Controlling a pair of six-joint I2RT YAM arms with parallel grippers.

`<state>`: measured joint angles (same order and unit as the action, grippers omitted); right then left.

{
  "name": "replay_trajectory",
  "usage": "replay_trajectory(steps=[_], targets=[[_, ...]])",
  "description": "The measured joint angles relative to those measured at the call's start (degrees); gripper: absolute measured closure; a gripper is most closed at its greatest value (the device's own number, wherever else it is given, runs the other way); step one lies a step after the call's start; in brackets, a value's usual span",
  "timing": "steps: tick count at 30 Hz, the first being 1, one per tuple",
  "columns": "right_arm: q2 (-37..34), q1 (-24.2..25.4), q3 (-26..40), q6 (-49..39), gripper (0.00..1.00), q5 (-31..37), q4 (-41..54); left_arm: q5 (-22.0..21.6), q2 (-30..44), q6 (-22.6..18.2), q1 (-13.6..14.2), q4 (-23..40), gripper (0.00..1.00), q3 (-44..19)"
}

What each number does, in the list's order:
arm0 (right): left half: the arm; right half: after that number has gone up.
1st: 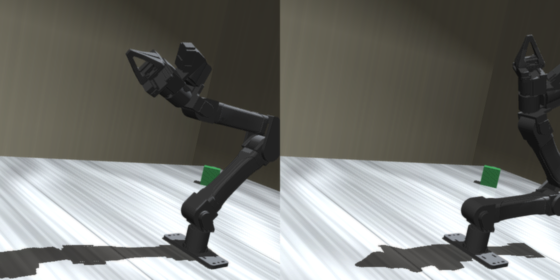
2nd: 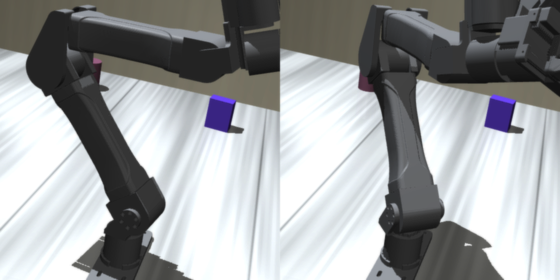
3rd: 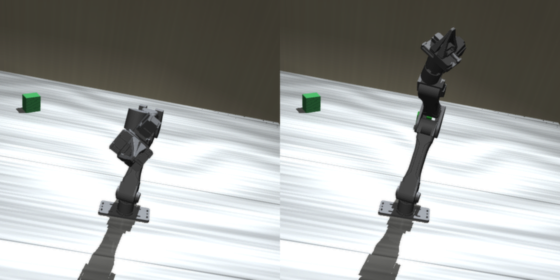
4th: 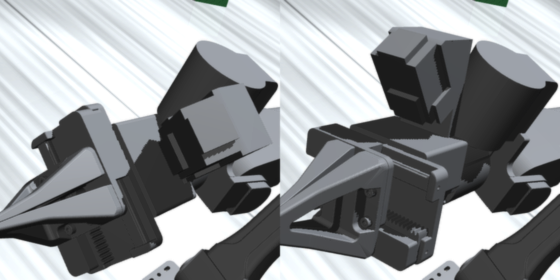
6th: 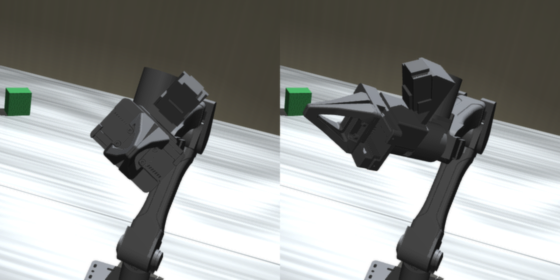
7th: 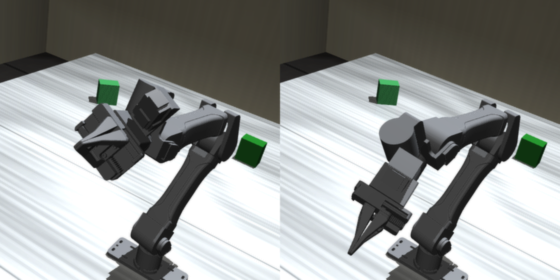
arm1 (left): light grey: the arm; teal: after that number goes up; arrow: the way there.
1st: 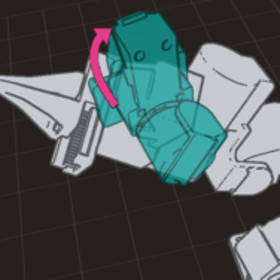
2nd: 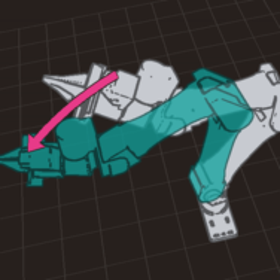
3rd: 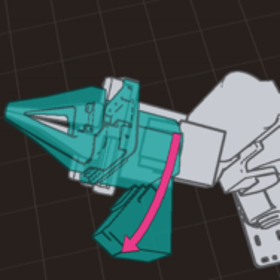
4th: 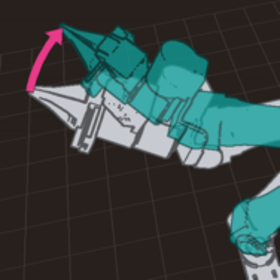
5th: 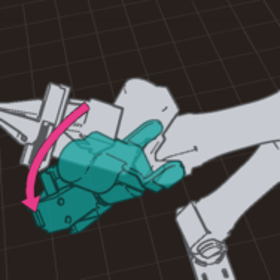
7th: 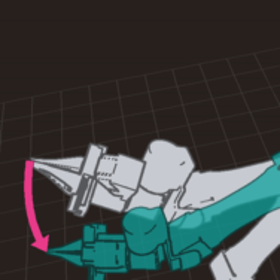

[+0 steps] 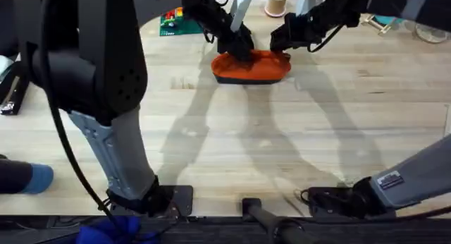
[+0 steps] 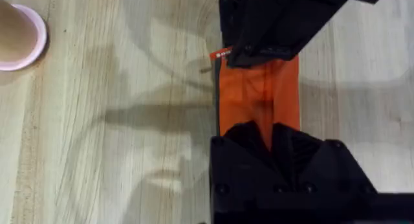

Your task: Unzip the bag, pick up the pens from the table one at a time and place them inside, then zip the bag closed.

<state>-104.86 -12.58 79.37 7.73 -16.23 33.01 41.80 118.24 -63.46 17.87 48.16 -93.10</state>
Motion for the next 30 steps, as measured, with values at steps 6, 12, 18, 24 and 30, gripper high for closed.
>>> replay_trajectory(steps=[6, 12, 18, 24, 30], targets=[[0.0, 0.0, 0.0, 0.0, 0.971, 0.2, 0.0, 0.0, 0.0, 0.0, 0.0, 0.0, 0.959, 0.0], [0.0, 0.3, 0.0, 0.2, 0.971, 0.2, 0.1, 0.0, 0.0, 0.0, 0.0, 0.0, 0.960, 0.0], [0.1, 1.3, 0.0, 0.3, 0.971, 0.2, 1.4, 0.0, 0.0, 0.0, 0.0, 0.0, 0.959, 0.0], [1.4, 2.7, 0.0, 0.4, 0.971, 0.4, 3.7, 0.1, 0.0, 0.0, 0.0, 0.0, 0.960, 0.0], [2.1, 4.0, 0.0, 0.4, 0.971, 0.4, 5.5, 0.1, 0.0, 0.0, 0.0, 0.0, 0.960, 0.0]])
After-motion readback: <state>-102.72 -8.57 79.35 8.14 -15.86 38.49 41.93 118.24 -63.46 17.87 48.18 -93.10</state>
